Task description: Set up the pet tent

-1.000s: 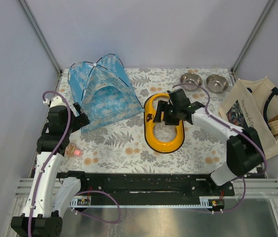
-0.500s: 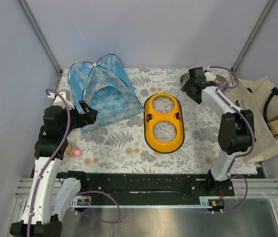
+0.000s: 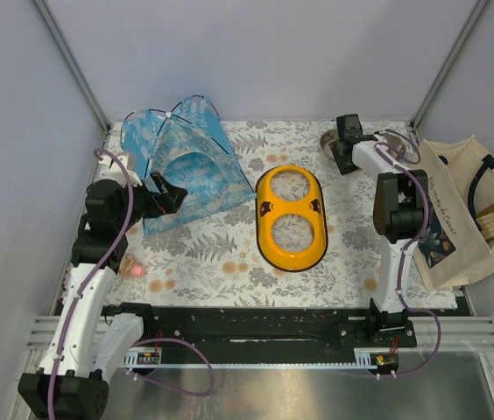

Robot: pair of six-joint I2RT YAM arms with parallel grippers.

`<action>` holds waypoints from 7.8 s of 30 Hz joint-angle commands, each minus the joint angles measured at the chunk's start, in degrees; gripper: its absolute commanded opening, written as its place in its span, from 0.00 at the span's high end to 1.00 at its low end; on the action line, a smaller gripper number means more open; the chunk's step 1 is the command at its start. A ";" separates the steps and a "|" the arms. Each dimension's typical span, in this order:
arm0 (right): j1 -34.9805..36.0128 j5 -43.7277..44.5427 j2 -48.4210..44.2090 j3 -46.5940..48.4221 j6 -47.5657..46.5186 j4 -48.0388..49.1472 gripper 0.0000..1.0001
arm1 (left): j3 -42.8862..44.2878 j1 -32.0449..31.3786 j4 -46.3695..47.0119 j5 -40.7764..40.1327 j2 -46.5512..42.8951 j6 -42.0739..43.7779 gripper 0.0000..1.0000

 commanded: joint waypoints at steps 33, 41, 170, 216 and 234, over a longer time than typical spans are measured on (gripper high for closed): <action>0.31 -15.12 -14.65 -15.47 9.84 21.18 1.00 | 5.77 -0.07 1.05 -8.03 7.04 4.06 0.01; 1.19 -24.35 -32.40 -30.58 -12.05 6.36 1.00 | 4.11 -0.07 0.60 -8.66 5.02 3.10 0.01; -3.82 9.14 11.53 17.64 -110.52 6.69 1.00 | 5.78 -0.34 -6.61 -9.36 9.06 3.45 0.01; 28.17 -5.28 -5.27 7.53 -57.06 -18.54 1.00 | 1.38 -0.34 -1.51 -5.40 -0.35 0.55 0.01; 30.90 5.44 2.37 11.93 -57.15 -24.44 0.98 | 0.59 -0.34 -1.68 -5.32 0.27 0.90 0.01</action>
